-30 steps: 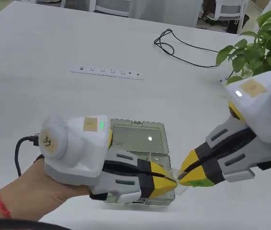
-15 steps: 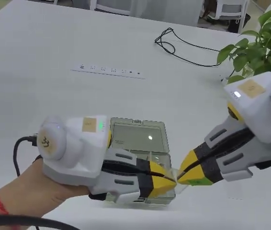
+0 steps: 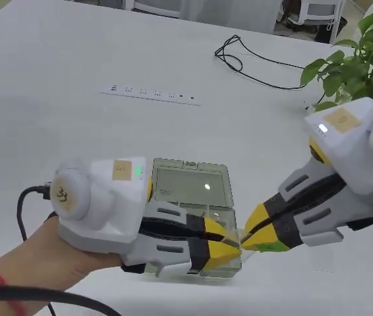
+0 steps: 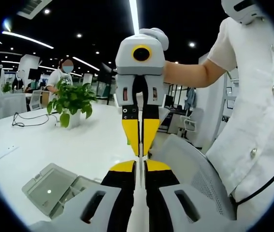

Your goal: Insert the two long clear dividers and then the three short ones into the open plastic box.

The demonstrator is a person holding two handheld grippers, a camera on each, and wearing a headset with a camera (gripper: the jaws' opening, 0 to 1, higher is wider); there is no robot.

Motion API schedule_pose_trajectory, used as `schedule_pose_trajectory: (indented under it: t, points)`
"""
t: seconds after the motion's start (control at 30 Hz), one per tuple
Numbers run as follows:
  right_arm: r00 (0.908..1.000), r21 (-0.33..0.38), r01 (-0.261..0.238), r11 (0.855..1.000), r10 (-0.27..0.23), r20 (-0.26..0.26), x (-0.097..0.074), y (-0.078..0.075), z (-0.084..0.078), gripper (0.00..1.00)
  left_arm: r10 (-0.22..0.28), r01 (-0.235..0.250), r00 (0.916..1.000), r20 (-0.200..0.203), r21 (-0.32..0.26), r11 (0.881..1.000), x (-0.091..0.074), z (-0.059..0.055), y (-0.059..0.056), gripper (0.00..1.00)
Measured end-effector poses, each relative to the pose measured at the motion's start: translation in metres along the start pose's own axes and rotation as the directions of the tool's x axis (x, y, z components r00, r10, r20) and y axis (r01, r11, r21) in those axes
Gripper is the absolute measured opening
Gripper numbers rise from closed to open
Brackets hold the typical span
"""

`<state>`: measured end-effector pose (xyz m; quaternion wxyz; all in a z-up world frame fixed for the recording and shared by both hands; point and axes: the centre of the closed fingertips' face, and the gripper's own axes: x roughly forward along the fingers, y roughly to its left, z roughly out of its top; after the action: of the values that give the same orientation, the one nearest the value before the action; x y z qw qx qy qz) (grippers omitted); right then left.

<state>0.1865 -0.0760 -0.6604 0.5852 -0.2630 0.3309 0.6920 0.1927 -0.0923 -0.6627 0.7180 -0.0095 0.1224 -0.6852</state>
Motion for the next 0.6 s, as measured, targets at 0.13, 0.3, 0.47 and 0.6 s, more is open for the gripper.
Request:
schedule_pose_trajectory:
  t: [0.13, 0.3, 0.47, 0.6]
  points:
    - [1.0000, -0.001, 0.004, 1.000, -0.004, 0.000, 0.001, -0.001, 0.001, 0.03, 0.007, -0.007, 1.0000, -0.005, 0.000, 1.000, -0.002, -0.002, 0.001, 0.04]
    - [0.9999, -0.002, 0.011, 1.000, -0.011, 0.002, 0.000, -0.004, 0.001, 0.03, 0.031, -0.031, 0.9994, -0.017, 0.005, 1.000, -0.005, -0.006, 0.005, 0.09]
    - [0.9998, -0.002, 0.021, 1.000, -0.021, 0.002, 0.001, -0.007, 0.002, 0.03, 0.057, -0.057, 0.9981, -0.023, -0.005, 0.998, -0.010, -0.011, 0.009, 0.12]
    - [0.9994, -0.001, 0.035, 0.999, -0.035, 0.003, 0.001, -0.010, 0.002, 0.03, 0.086, -0.086, 0.9957, -0.035, -0.008, 0.996, -0.016, -0.016, 0.014, 0.15]
